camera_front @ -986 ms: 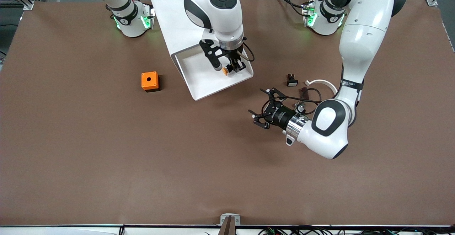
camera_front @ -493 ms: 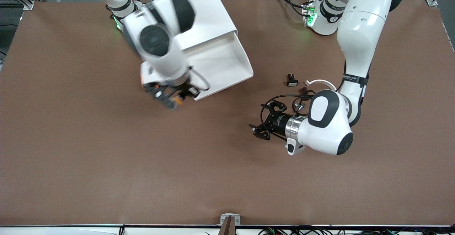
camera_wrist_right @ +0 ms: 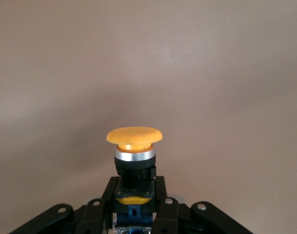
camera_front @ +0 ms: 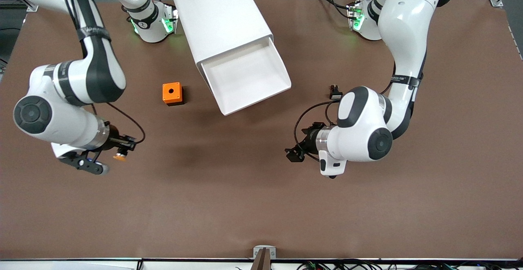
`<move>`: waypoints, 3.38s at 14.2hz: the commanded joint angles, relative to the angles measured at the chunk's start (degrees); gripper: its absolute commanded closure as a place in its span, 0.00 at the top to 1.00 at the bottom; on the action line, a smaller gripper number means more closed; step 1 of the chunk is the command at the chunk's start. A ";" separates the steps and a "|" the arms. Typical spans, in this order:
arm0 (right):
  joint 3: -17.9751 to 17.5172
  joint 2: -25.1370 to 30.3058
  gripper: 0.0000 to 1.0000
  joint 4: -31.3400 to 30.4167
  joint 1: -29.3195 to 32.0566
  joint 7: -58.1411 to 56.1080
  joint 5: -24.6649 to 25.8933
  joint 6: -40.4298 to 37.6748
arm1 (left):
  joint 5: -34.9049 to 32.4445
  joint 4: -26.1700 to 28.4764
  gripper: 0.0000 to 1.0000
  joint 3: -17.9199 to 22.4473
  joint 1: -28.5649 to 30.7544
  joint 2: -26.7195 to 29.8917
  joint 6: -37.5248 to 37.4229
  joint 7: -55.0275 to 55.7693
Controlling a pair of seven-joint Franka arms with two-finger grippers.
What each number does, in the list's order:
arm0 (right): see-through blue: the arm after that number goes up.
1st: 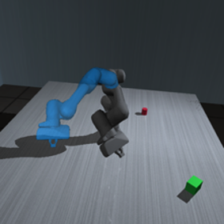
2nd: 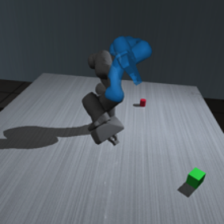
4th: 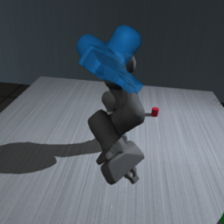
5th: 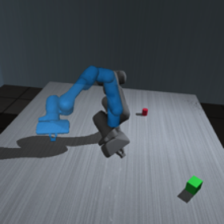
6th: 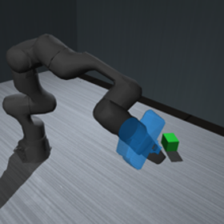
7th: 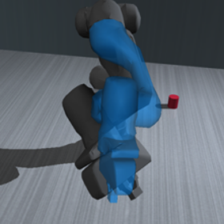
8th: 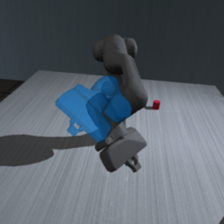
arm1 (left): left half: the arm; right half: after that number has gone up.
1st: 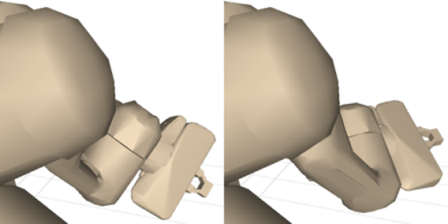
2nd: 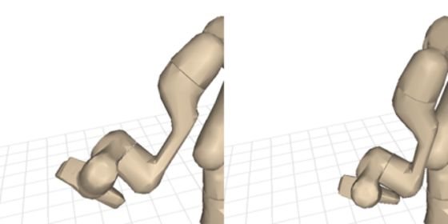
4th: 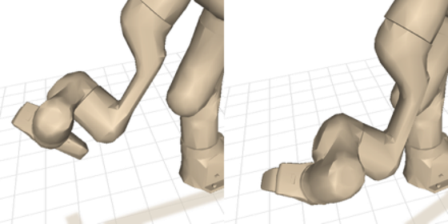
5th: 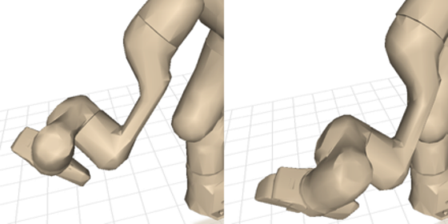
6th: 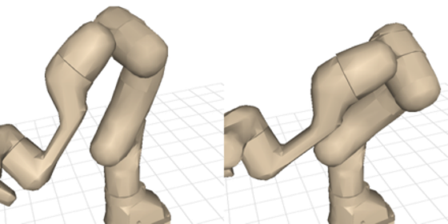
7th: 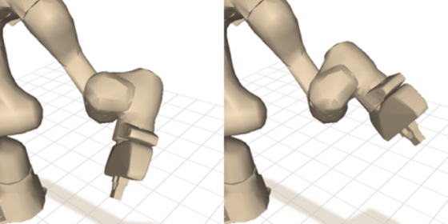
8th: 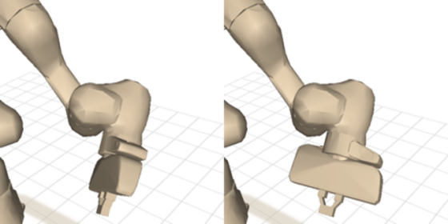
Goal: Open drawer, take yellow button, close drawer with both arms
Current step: 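Lift the button with the right gripper while the left gripper releases, then set the button on the table while the left gripper pushes the drawer, then push the drawer shut with the left gripper while the right gripper withdraws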
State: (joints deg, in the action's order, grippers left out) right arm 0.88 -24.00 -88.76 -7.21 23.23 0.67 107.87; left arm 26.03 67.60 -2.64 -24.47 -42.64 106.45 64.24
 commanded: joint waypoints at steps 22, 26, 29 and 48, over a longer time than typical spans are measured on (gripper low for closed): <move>-1.68 -15.73 1.00 -8.27 17.85 -29.29 -1.19 27.84 | -19.35 2.36 0.99 -0.17 -18.86 4.15 0.69 4.92; -1.94 -11.26 1.00 -6.52 16.71 -28.77 -1.19 19.69 | -19.09 2.54 0.99 -3.33 -19.21 4.59 -1.94 7.38; -1.94 -5.55 1.00 -6.34 14.51 -28.41 -1.28 10.90 | -19.00 2.62 0.99 -6.23 -19.30 4.59 -4.49 10.10; -1.67 16.18 1.00 4.47 9.94 -23.31 -0.93 -17.08 | -3.01 5.34 0.99 -8.96 -20.88 3.01 -5.47 19.60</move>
State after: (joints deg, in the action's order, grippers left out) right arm -0.71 -7.22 -86.56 2.30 -0.55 -0.58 92.02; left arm 20.90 72.00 -11.36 -44.76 -40.27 101.51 81.31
